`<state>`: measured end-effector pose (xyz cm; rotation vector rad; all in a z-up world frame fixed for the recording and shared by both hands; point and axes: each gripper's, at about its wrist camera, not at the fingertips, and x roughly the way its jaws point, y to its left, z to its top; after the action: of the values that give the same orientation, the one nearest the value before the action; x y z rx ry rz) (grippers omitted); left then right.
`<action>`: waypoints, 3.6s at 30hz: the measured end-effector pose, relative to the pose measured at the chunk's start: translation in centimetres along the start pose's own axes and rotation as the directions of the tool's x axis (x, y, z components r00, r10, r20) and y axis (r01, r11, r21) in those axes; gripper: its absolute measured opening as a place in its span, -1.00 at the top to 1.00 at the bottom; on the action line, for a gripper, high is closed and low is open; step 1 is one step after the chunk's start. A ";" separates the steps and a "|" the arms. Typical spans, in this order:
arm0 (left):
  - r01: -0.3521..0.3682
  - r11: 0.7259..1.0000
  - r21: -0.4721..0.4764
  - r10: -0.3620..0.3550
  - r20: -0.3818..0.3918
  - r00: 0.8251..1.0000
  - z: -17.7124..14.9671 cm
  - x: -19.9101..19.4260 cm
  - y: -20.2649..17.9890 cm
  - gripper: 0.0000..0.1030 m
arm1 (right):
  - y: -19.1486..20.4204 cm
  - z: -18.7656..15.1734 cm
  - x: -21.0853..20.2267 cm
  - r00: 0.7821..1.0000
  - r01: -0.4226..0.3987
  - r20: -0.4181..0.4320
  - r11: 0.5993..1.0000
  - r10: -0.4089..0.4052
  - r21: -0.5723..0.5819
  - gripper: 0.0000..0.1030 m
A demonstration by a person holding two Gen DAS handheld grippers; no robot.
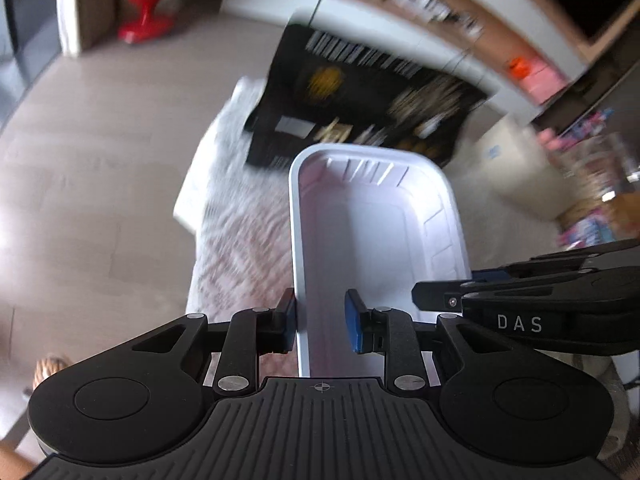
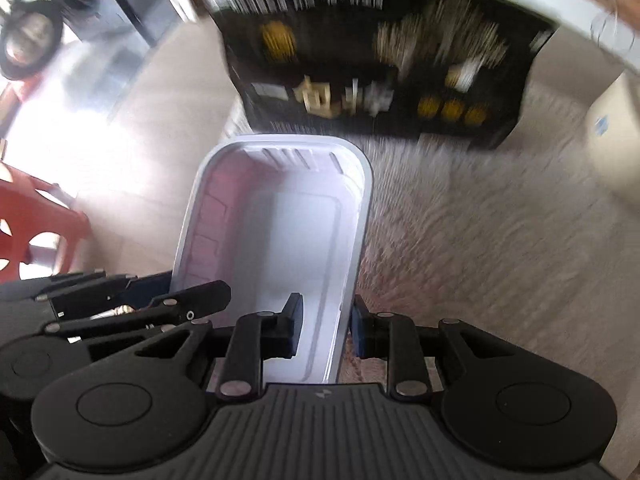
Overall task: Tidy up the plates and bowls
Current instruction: 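Lift the white tray with both grippers and carry it over the bowl stack, then lower the tray into the white bowl and open both grippers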
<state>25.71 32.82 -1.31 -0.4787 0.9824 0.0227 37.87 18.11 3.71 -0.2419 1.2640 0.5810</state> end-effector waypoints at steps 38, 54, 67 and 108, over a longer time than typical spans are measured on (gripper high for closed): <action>0.023 0.971 0.237 -0.088 0.269 0.959 -15.2 -2.8 -10.1 0.59 | -4.6 -22.8 -7.2 0.851 0.041 0.518 0.995 -0.081 0.088 0.21; 0.061 0.974 0.216 -0.122 0.283 0.951 -15.5 -3.4 -9.3 0.64 | -4.5 -22.2 -7.6 0.857 0.015 0.508 0.988 -0.091 0.151 0.20; 0.091 0.972 0.215 -0.144 0.244 0.959 -15.3 -3.9 -9.6 0.64 | -5.1 -22.6 -8.4 0.857 -0.002 0.509 0.988 -0.079 0.157 0.20; 0.162 0.972 0.172 -0.192 0.175 0.966 -11.3 -2.9 -9.6 0.55 | -9.6 -18.6 -7.2 0.866 -0.187 0.499 0.949 0.038 0.253 0.07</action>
<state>17.28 20.26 -0.52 -0.4101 0.7440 -0.1664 26.36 -0.78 3.57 0.2260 0.8537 0.5051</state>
